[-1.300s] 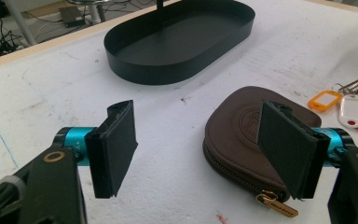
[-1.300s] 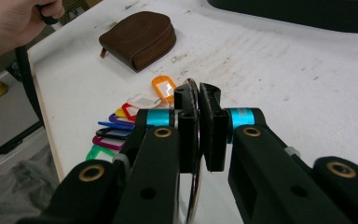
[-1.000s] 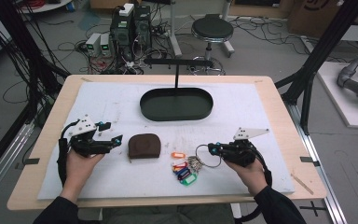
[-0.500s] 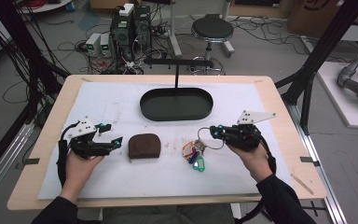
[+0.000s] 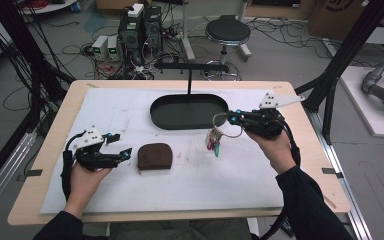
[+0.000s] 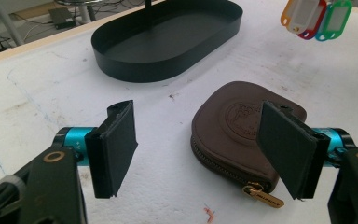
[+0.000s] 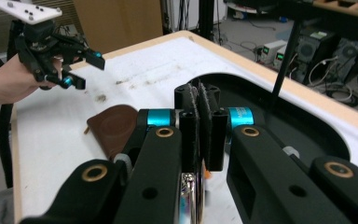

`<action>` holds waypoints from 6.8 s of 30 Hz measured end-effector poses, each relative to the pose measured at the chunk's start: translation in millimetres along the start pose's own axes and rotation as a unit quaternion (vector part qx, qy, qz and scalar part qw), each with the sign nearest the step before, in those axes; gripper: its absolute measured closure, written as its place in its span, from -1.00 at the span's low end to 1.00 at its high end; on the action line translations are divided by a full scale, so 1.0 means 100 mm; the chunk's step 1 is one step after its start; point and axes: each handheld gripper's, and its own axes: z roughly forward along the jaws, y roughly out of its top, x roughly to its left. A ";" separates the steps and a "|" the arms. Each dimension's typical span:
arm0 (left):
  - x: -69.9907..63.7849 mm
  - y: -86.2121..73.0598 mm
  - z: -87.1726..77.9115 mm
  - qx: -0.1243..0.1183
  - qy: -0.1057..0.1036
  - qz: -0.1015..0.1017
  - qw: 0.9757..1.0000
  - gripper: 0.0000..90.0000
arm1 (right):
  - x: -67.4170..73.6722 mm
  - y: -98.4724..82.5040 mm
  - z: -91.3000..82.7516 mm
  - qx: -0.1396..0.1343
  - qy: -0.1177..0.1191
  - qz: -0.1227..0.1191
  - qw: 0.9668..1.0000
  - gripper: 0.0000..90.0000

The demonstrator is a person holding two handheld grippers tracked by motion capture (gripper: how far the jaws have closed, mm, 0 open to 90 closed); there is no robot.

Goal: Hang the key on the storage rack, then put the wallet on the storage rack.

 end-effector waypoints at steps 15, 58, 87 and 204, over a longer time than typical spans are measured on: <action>-0.01 -0.01 0.01 0.000 -0.004 0.001 1.000 -0.37 | -0.23 0.37 0.17 -0.014 -0.018 -0.021 1.000 0.95; 0.02 -0.07 -0.01 -0.002 -0.005 -0.007 1.000 -0.37 | -1.12 0.49 0.88 0.014 -0.114 0.024 0.993 0.95; 0.03 -0.12 -0.04 0.001 -0.004 -0.006 1.000 -0.37 | -1.31 0.35 0.95 0.013 -0.143 0.061 0.988 0.94; 0.13 -0.09 0.59 0.101 -0.085 -0.180 0.975 0.83 | -0.20 -1.09 -0.20 -0.007 -0.144 0.041 0.989 -0.27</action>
